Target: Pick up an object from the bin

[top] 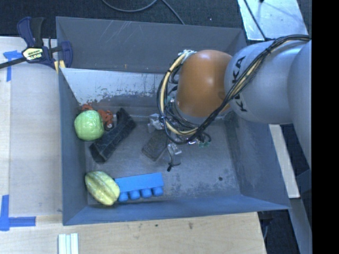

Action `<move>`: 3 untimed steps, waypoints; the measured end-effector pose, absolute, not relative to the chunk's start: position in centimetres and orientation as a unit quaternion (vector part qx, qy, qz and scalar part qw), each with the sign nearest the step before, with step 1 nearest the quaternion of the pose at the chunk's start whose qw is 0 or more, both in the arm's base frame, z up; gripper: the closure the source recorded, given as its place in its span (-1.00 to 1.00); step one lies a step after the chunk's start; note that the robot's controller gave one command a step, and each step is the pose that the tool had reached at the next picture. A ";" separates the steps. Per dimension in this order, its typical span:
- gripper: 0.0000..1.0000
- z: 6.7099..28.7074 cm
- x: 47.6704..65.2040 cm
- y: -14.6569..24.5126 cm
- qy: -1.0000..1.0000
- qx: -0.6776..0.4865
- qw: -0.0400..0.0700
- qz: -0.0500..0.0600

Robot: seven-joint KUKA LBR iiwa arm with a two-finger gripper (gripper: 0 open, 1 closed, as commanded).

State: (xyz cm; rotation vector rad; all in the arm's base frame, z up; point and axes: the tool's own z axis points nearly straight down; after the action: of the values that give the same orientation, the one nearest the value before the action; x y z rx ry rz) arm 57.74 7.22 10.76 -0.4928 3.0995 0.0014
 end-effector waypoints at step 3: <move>1.00 9.1 58.0 6.3 0.996 -0.090 0.004 0.001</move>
Offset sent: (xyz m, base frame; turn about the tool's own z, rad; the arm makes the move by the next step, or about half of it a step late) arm 0.0001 -0.0095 -0.0204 0.1347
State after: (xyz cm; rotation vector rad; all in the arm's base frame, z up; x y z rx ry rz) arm 57.99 6.31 9.07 -0.2818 3.1210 0.0034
